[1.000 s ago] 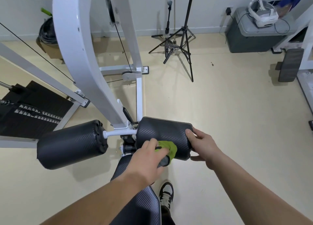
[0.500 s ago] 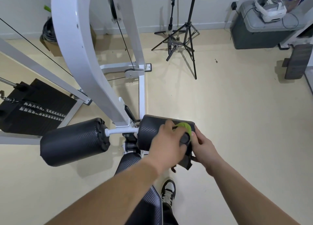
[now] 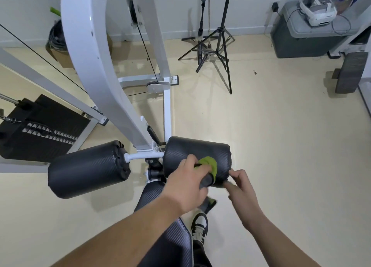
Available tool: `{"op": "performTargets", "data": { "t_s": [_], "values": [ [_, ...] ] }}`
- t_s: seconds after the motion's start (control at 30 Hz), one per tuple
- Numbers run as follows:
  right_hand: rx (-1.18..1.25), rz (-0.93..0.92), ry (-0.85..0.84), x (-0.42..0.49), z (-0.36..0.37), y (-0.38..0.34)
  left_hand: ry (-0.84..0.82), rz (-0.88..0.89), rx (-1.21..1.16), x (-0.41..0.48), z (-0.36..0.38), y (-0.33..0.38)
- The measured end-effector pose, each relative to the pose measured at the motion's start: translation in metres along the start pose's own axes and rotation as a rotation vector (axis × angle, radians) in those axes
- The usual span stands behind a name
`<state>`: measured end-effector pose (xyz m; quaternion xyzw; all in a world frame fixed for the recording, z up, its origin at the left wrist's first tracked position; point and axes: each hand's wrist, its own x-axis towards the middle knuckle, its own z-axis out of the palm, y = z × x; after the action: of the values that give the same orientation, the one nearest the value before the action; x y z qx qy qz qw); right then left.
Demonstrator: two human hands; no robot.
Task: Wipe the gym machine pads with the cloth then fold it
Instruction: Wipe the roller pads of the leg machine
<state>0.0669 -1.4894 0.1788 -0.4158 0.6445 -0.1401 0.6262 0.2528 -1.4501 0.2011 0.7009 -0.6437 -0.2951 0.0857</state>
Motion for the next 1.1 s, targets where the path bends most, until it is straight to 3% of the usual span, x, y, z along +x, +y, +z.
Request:
{"op": "performTargets", "data": {
  "t_s": [0.07,0.1,0.23,0.3,0.4,0.53,0.63,0.73,0.87,1.1],
  "values": [
    [-0.046,0.036,0.030,0.008,-0.003,-0.017,-0.028,0.025,0.022,-0.011,-0.012,-0.018],
    [-0.076,0.043,0.049,0.011,-0.003,-0.023,0.036,-0.011,-0.010,-0.011,-0.018,-0.027],
    [-0.208,-0.065,0.066,0.006,0.005,-0.023,0.414,-0.410,-0.103,0.029,-0.039,-0.052],
    [-0.213,-0.094,0.061,0.005,0.009,-0.013,0.375,-0.448,-0.100,0.051,-0.041,-0.042],
    [-0.173,-0.079,0.036,0.008,0.008,-0.005,0.289,-0.321,0.005,0.060,-0.024,-0.007],
    [-0.214,-0.072,0.031,0.006,0.009,0.001,0.255,-0.215,-0.026,0.029,0.011,0.030],
    [-0.264,-0.058,0.076,-0.002,0.010,0.001,0.148,-0.098,-0.026,-0.006,0.024,0.011],
    [-0.247,0.037,0.054,-0.012,0.010,-0.005,-0.049,-0.114,0.203,-0.039,0.024,-0.018],
    [-0.318,0.075,-0.002,-0.021,0.007,-0.014,0.084,-0.373,0.140,-0.063,0.008,-0.030],
    [-0.353,0.148,-0.075,-0.040,0.009,-0.025,0.266,-0.352,-0.175,-0.084,-0.021,-0.004]
  ]
}}
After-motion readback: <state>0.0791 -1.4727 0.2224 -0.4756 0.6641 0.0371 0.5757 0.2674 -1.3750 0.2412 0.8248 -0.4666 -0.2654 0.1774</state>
